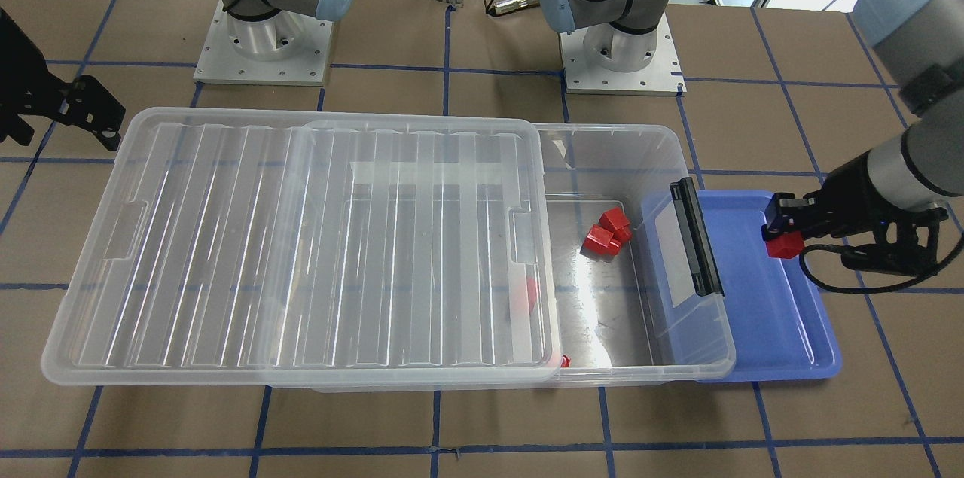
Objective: Place red block in blue tray from box
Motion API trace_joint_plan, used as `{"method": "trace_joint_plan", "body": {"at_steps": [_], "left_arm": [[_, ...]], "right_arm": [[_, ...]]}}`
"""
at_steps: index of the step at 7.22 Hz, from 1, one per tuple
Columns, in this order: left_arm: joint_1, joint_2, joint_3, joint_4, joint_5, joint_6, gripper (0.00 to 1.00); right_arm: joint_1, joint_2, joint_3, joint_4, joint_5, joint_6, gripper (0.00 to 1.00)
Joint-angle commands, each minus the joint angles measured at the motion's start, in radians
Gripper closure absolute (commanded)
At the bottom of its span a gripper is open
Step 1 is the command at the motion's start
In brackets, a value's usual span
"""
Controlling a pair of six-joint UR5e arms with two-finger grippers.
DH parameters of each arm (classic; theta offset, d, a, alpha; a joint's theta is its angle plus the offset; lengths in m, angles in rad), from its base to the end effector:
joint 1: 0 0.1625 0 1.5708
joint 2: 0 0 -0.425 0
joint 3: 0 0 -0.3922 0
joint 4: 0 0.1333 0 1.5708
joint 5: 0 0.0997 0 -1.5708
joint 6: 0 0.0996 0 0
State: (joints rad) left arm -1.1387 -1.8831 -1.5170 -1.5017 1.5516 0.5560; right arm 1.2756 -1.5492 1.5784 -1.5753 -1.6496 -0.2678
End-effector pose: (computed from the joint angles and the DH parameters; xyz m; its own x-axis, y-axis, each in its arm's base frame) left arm 0.1238 -0.5914 0.3501 -0.9870 0.1123 0.1154 0.1291 0.9802 0.1500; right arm -0.0250 -0.5134 0.4742 -0.9973 0.0248 0.0694 0.0279 0.9986 0.0446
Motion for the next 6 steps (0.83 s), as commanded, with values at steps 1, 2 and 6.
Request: {"method": "trace_joint_plan", "body": {"at_steps": [1, 2, 6], "left_arm": [[0.036, -0.065, -0.148, 0.253, -0.011, 0.062, 1.00], [0.036, -0.079, -0.252, 0.419, -0.011, 0.052, 1.00], [0.033, -0.068, -0.292, 0.483, -0.010, 0.038, 0.33]], "right_arm": [[-0.002, 0.001, 0.000, -0.005, -0.001, 0.001, 0.00], [-0.004, 0.003, 0.000, -0.011, -0.001, -0.008, 0.00], [-0.010, 0.005, 0.008, -0.099, -0.002, -0.011, 0.00]]}}
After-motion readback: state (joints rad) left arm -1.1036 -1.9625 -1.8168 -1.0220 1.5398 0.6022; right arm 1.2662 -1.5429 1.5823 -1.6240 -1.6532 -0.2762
